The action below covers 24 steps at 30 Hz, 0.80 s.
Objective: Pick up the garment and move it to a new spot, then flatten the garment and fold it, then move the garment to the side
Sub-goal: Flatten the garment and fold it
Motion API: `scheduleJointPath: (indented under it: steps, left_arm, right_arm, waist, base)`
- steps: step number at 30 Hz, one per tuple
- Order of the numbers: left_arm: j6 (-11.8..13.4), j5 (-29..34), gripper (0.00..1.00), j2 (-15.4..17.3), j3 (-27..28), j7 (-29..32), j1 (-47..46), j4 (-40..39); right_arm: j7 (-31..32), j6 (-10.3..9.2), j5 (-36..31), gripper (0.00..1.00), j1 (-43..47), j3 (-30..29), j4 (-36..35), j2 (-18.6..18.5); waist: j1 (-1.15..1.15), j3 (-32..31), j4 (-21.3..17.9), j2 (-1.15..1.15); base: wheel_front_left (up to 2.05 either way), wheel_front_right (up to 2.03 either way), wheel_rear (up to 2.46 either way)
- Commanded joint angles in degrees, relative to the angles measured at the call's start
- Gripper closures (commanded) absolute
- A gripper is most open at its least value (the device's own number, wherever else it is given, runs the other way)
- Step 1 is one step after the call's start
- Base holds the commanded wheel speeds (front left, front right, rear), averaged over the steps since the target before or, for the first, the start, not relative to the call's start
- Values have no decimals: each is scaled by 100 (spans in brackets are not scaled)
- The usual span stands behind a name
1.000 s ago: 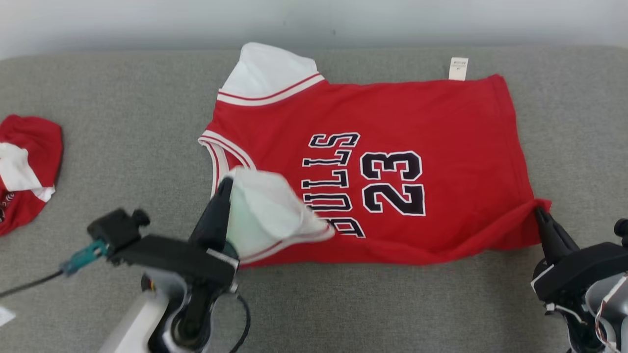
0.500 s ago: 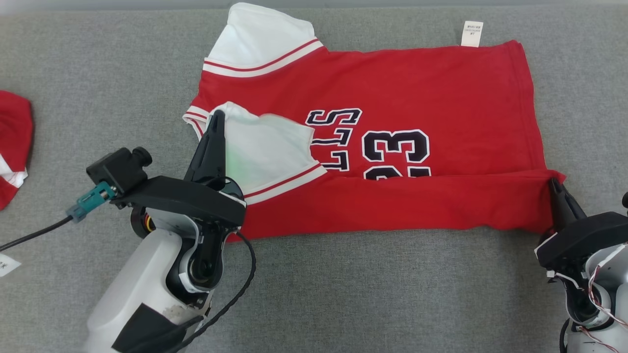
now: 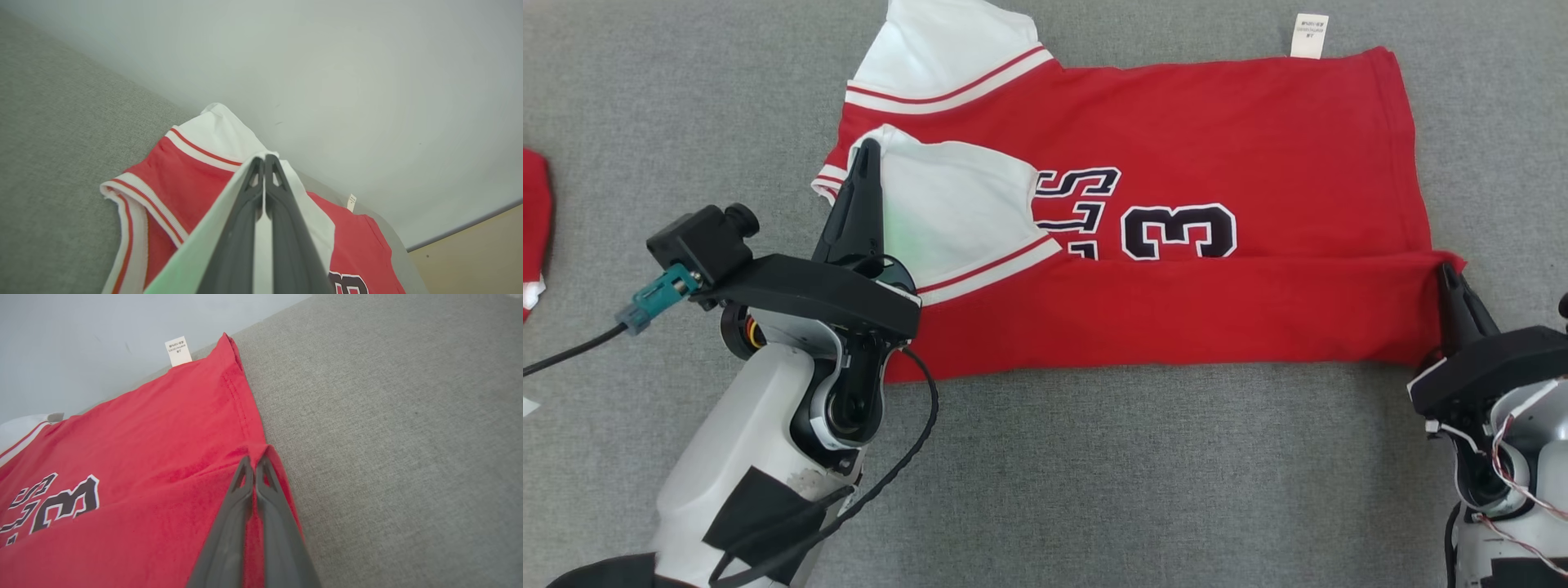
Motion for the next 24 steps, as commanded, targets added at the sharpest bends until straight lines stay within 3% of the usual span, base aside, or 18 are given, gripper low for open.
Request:
scheduleJointPath:
  steps: [1,5,6,7,8,9,18,24]
  left_arm:
    - [1,50,100,24,4,-38,-47,57]
    - [-3,117,100,23,-54,-19,-105,181]
    - [62,168,100,31,-63,-24,-123,232]
    - [100,282,28,73,-103,-34,-151,282]
    - [100,282,28,73,-103,-34,-151,282]
    - [172,380,0,105,-123,-46,-157,345]
    - [641,1395,0,624,-719,16,437,332]
    - [1345,1643,0,1008,-976,450,1068,-81]
  right_arm:
    - [-51,7,-57,100,-95,24,30,-25]
    - [-111,7,-111,100,-219,32,155,-47]
    - [-129,7,-142,74,-238,59,165,-62]
    - [-121,7,-107,0,-253,78,210,-53]
    - [-121,7,-107,0,-253,78,210,-53]
    - [-184,7,-89,0,-280,84,208,-47]
    - [-137,7,3,0,116,76,-100,-75]
    - [180,7,-44,0,550,-96,-642,-24]
  waist:
    - [0,25,-1,-1]
    - [0,60,19,-1]
    - [0,64,25,-1]
    - [0,63,30,-1]
    - [0,63,30,-1]
    - [0,56,34,-1]
    - [0,-309,92,-1]
    - [0,-458,95,-1]
  base:
    - [0,0,0]
    - [0,0,0]
    - [0,0,0]
    - [0,0,0]
    - [0,0,0]
    - [0,0,0]
    - [0,0,0]
    - [0,0,0]
